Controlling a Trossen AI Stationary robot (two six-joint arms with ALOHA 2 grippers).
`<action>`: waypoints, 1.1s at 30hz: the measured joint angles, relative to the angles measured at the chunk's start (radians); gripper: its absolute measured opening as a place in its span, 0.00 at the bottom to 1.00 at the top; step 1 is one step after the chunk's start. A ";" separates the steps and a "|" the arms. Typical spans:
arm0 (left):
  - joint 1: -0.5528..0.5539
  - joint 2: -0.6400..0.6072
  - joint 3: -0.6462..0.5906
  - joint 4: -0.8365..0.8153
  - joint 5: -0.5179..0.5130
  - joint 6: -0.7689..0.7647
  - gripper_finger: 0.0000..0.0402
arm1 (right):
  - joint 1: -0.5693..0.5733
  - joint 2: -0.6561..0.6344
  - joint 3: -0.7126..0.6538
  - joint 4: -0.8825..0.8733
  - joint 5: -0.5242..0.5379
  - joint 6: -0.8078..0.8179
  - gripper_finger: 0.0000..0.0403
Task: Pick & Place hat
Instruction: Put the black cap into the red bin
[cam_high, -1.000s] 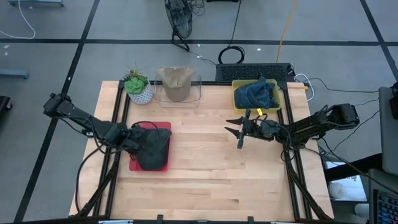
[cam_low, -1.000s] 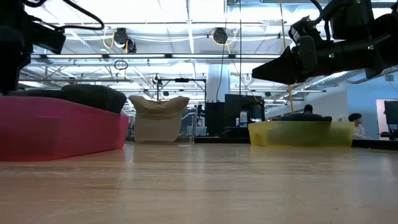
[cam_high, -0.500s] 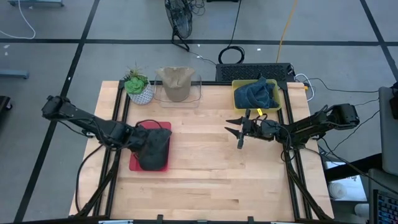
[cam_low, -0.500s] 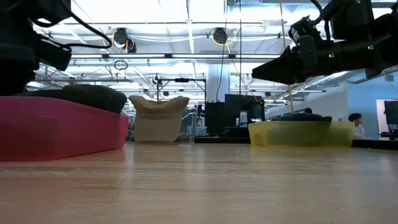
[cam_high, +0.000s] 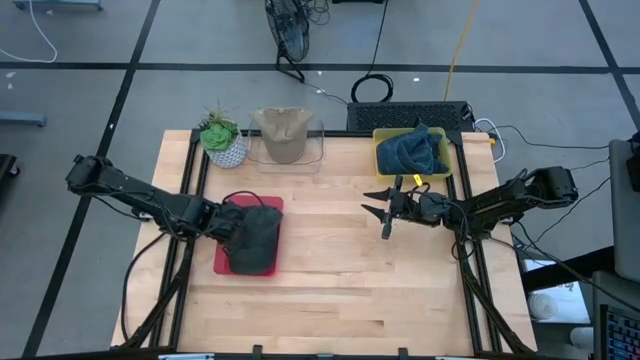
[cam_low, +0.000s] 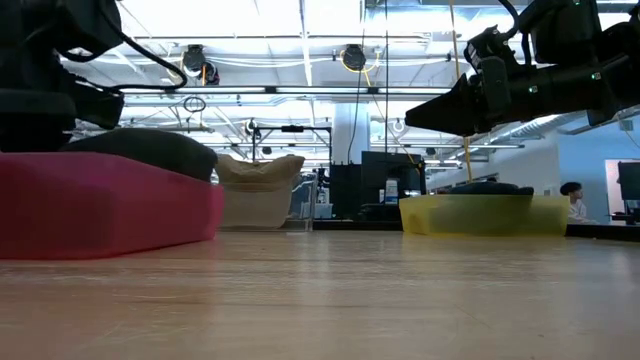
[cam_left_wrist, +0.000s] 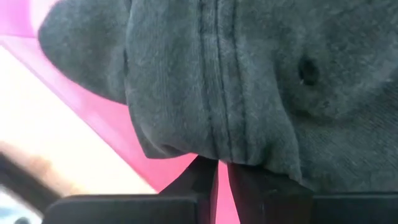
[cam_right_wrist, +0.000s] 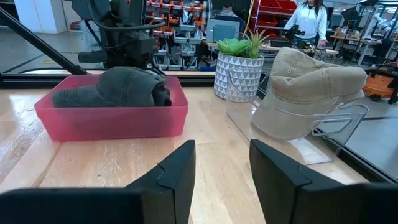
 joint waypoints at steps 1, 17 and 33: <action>0.000 -0.001 0.009 -0.020 0.002 0.001 0.12 | 0.000 0.000 0.000 0.000 0.000 0.000 0.32; 0.000 -0.002 0.248 -0.291 -0.093 0.033 0.12 | 0.000 0.000 0.000 -0.009 0.000 0.004 0.32; 0.007 0.028 0.299 0.139 -0.301 0.418 0.12 | 0.000 0.000 0.000 0.009 0.000 0.033 0.32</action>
